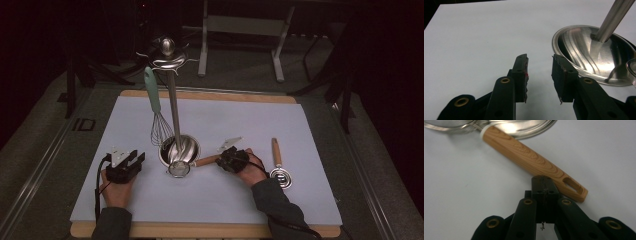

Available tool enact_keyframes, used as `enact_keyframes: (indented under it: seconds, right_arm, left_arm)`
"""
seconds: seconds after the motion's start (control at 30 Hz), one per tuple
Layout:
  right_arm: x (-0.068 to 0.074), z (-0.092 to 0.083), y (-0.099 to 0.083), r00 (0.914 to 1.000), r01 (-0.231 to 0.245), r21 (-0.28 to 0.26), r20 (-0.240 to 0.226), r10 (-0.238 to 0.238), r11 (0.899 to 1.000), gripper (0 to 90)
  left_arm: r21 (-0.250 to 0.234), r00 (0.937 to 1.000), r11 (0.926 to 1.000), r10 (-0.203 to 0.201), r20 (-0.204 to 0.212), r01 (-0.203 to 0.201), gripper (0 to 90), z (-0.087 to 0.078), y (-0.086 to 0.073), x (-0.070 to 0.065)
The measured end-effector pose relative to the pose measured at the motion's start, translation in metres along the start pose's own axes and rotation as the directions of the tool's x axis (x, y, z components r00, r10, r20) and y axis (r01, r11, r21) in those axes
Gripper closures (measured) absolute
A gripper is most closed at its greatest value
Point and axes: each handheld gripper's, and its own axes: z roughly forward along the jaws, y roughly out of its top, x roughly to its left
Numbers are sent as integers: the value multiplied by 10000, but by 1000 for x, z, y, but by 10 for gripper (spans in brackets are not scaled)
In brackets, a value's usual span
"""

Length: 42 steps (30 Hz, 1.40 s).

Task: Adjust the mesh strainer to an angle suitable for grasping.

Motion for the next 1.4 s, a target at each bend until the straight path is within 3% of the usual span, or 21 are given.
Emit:
enact_keyframes:
  seconds: [0.2,0.5,0.6,0.63,0.7,0.77,1.03,1.23,1.4]
  right_arm:
    - [-7,13,18,9992,-385,206,149,382,9990,897]
    - [-7,24,39,9990,-448,192,97,446,9988,875]
    - [-4,24,42,9985,-538,149,-85,539,9984,800]
    - [-1,22,43,9970,-669,87,-377,671,9977,729]
    - [2,21,43,9952,-770,98,-606,774,9970,670]
    - [3,21,43,9946,-784,46,-681,785,9969,647]
    - [8,18,47,9787,-1631,-73,-1274,1608,9866,424]
    - [13,23,52,9720,-2145,-22,-986,2132,9767,274]
    - [17,30,56,9699,-2419,68,-286,2420,9703,196]
  left_arm:
    - [0,10000,10000,5,0,-5,654,0,0,0]
    - [10,10000,10000,-2,-3,2,654,0,0,0]
    - [14,10000,10000,-7,-1,7,652,0,0,0]
    - [25,10000,10000,-11,-9,11,652,0,0,0]
    - [35,10000,10000,18,-27,-18,652,0,0,0]
    - [47,10000,10000,35,-37,-35,649,0,0,-1]
    - [62,10000,10000,58,-66,-58,639,1,0,-1]
    - [87,9999,9999,97,-73,-96,637,1,0,-1]
    - [99,9999,9999,99,-65,-98,636,1,0,-1]
